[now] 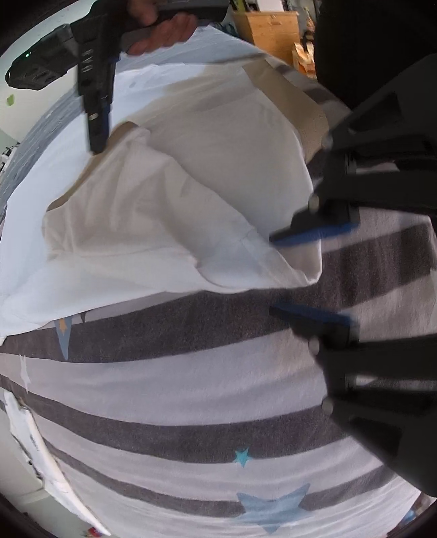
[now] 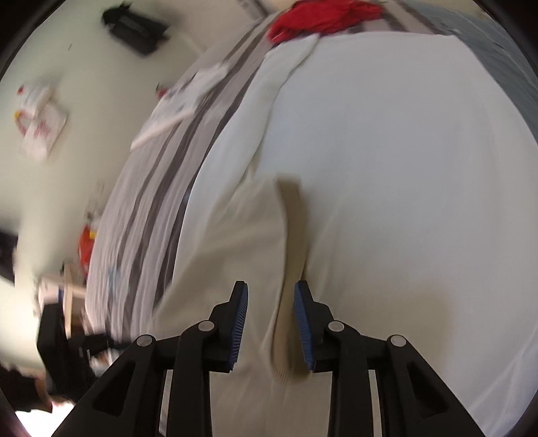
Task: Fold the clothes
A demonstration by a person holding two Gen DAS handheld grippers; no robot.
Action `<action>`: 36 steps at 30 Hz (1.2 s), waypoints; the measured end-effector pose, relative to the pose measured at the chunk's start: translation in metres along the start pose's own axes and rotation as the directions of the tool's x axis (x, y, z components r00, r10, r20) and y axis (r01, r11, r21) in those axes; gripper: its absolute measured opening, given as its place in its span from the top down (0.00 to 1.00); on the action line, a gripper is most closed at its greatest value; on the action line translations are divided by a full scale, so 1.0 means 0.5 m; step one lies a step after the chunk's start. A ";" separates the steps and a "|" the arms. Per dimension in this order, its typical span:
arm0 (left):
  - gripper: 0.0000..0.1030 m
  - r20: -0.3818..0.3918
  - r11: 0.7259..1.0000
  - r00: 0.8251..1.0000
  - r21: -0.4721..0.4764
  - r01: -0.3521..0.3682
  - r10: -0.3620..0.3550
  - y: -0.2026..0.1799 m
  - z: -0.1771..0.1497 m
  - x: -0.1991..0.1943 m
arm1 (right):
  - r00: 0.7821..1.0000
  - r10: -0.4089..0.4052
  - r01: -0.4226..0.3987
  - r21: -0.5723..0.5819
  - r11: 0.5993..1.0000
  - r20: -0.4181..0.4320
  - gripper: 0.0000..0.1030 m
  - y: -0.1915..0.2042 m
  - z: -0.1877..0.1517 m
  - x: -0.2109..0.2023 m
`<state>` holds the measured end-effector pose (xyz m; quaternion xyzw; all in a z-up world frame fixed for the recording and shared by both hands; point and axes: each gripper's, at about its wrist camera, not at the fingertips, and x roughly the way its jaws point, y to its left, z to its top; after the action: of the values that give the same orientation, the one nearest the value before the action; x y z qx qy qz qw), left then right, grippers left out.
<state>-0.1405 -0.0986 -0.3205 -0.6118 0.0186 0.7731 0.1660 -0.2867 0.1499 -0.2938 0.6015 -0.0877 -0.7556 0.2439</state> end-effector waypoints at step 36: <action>0.93 0.035 0.995 0.998 -0.095 -0.043 0.046 0.063 0.040 -0.076 | 0.998 -0.036 0.035 0.031 0.999 0.047 0.88 -0.072 0.032 -0.052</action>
<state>-0.1604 -0.1326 -0.2851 -0.6041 -0.0075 0.7878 0.1199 -0.3072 0.1909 -0.2826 0.5885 -0.0943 -0.7725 0.2190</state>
